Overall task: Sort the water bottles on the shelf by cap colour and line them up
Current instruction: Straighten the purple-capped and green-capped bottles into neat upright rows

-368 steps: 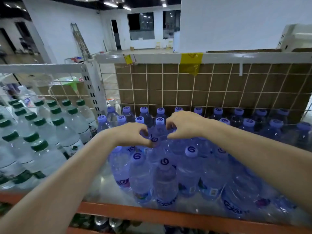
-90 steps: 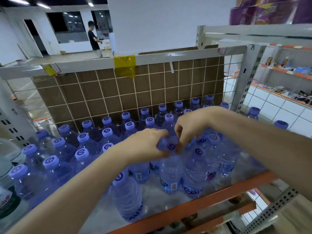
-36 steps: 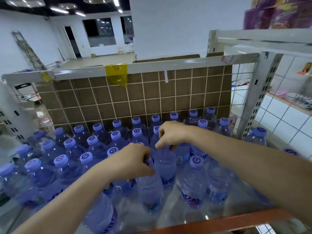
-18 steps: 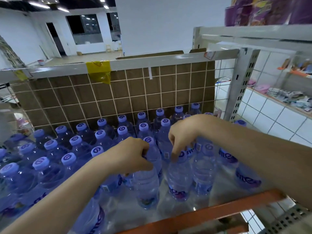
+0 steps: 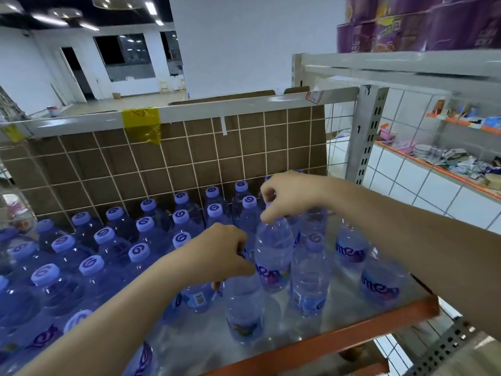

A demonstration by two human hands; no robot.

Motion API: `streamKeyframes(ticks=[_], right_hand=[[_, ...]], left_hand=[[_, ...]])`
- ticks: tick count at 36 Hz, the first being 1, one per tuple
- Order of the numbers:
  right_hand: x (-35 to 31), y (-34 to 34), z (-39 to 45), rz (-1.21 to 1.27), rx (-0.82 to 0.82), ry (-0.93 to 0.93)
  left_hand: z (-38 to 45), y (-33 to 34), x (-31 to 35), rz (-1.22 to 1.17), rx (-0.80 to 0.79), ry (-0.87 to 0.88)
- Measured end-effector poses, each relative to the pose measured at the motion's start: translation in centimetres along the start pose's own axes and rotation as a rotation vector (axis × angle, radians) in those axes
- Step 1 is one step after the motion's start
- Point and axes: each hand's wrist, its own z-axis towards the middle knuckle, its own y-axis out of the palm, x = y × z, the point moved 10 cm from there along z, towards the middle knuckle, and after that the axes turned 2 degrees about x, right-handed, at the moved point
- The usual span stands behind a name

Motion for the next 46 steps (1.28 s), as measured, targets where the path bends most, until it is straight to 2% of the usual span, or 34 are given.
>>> streamKeyframes(ticks=[6,10,28,33,38,42,46], right_hand=[[2.1,-2.0,0.7,0.013,0.115,0.061],[3.6,-1.7,1.1,-0.006,0.115,0.091],[6.5,2.0,2.4,-0.089,-0.063,0.086],[7.3,2.5,2.1,-0.028,-0.078,0.112],[7.7,2.0,1.8,0.033,-0.153,0.122],[9.0,-1.5,1.0,0.019,-0.035,0.152],[11.6,-5.3,-0.1,-0.211,0.134,0.209]], left_hand=[[1.9,-0.5,1.1,0.011,0.087,0.029],[3.3,-0.9,1.5,0.028,0.157,0.052],[7.2,0.4,1.1,0.133,0.01,0.083],[7.6,1.0,1.1,0.165,-0.055,0.069],[7.7,1.2,0.8,0.188,-0.051,0.054],[7.8,0.1,2.3,0.181,0.077,0.114],[8.0,-1.0,4.5,0.127,0.187,0.224]])
